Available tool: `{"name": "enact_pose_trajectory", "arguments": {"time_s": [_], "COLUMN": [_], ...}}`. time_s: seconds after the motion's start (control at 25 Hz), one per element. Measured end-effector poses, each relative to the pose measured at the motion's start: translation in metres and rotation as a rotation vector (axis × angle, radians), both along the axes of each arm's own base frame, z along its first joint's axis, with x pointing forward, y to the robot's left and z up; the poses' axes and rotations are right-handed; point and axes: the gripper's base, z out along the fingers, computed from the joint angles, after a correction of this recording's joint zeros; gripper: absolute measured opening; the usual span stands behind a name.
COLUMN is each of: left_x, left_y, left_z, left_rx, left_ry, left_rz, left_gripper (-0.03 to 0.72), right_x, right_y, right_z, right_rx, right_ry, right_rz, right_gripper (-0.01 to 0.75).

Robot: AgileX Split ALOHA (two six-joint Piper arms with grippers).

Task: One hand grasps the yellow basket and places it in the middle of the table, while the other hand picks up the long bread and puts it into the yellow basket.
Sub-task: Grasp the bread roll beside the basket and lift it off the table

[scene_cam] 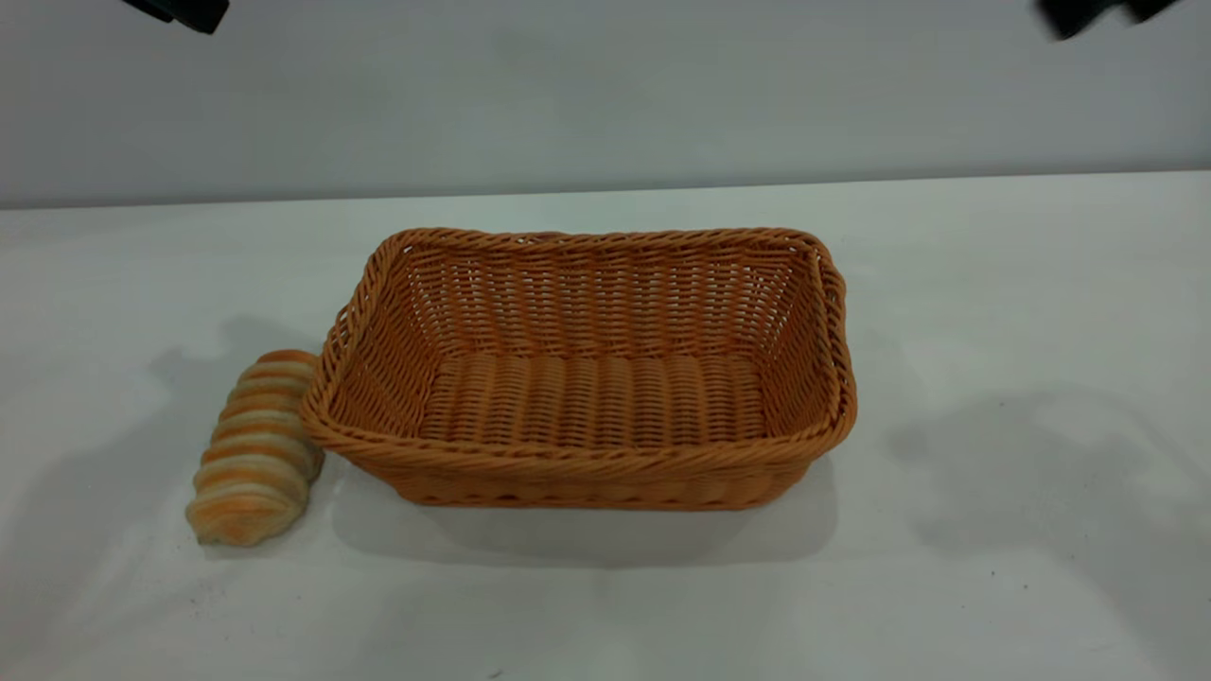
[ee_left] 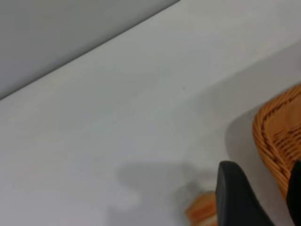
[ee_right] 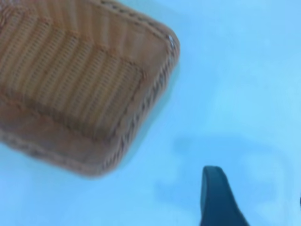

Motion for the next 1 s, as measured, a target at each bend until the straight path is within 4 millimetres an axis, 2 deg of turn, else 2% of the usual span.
{"name": "enact_pose_trajectory", "arguments": {"time_s": [0.44,0.56,0.68,1.0], "left_x": [-0.001,-0.003,-0.003,-0.005], "left_y": [-0.002,-0.002,-0.002,-0.001], "left_z": [0.000,-0.001,-0.002,-0.003], "left_rx": [-0.041,-0.039,-0.036,-0.015], "left_ry": [0.025,0.040,0.051,0.070], "left_rz": [0.023,0.016,0.011,-0.004], "left_gripper": [0.343,0.343,0.343,0.343], "right_x": [-0.157,-0.192,-0.219,-0.262], "right_y": [-0.036,-0.043,-0.048,-0.059], "right_z": [0.027,0.028,0.019,-0.016], "right_rx": [0.001,0.007,0.010,0.027], "right_ry": [-0.123,-0.143,-0.131,-0.228], "right_rz": [-0.046,-0.038,-0.042,-0.064], "right_gripper": [0.400,0.424,0.466,0.493]}}
